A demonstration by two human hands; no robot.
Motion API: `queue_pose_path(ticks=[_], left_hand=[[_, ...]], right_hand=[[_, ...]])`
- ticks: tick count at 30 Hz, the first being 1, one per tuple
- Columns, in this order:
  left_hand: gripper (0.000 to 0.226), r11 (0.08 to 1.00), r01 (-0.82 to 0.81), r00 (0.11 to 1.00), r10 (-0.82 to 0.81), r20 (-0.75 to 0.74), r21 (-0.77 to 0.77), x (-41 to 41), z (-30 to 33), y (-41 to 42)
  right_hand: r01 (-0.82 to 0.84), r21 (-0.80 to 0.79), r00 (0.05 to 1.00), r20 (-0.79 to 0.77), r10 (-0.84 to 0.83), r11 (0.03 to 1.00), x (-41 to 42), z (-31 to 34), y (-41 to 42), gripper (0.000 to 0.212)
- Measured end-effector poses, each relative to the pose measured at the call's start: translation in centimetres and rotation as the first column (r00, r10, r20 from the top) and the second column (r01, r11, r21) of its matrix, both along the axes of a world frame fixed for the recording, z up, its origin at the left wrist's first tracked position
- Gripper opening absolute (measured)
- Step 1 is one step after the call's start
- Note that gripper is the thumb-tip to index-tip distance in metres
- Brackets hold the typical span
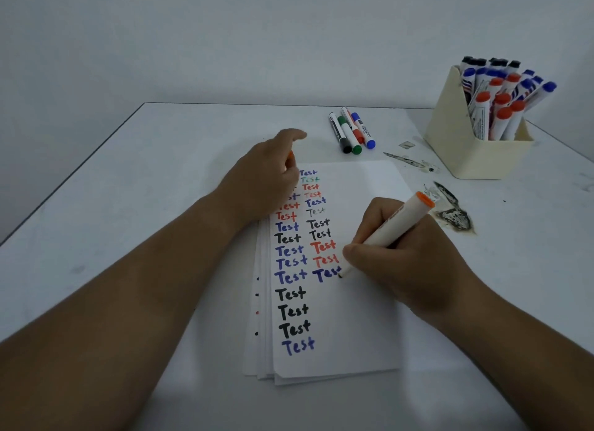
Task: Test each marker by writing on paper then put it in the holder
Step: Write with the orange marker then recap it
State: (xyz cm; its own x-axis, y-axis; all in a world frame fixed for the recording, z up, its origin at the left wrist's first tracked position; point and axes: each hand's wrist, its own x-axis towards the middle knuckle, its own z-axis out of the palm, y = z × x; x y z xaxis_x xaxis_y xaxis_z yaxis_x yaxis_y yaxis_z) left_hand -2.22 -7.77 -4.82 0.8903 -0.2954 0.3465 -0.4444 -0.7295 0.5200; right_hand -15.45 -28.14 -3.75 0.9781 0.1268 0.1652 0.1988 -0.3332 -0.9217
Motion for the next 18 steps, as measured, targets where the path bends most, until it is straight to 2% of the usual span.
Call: queue_pose_path(ticks=[3, 5, 8, 10, 12, 16, 18], left_hand=[[0.049, 0.997, 0.075, 0.997, -0.075, 0.018, -0.032, -1.3, 0.6, -1.0], [0.058, 0.993, 0.121, 0.993, -0.121, -0.004, -0.009, -2.1, 0.7, -1.8], [0.073, 0.983, 0.183, 0.982, -0.180, -0.064, 0.033, -3.1, 1.1, -2.6], [0.079, 0.976, 0.205, 0.976, -0.200, -0.083, 0.067, -3.5, 1.5, -3.1], [0.083, 0.971, 0.221, 0.972, -0.213, -0.095, 0.086, -4.0, 1.9, -3.4], [0.086, 0.968, 0.243, 0.966, -0.235, -0.111, 0.066, -4.5, 2.4, -3.6], [0.086, 0.968, 0.245, 0.965, -0.239, -0.109, 0.052, -4.6, 2.6, -3.6]], right_hand=[[0.051, 0.332, 0.990, -0.144, -0.002, 0.942, 0.4, 0.5, -0.3, 0.026], [0.108, 0.523, 0.973, -0.232, 0.019, 0.845, 0.7, 0.8, -0.4, 0.020], [0.187, 0.707, 0.962, -0.273, 0.019, 0.682, 1.0, 1.0, -0.9, 0.016], [0.220, 0.782, 0.958, -0.285, 0.020, 0.583, 1.1, 1.2, -1.1, 0.012], [0.250, 0.810, 0.954, -0.301, 0.010, 0.530, 1.0, 1.4, -1.3, 0.015], [0.214, 0.805, 0.969, -0.248, -0.014, 0.553, 1.1, 1.5, -1.2, 0.031], [0.218, 0.806, 0.971, -0.235, -0.041, 0.550, 1.2, 1.5, -1.3, 0.032]])
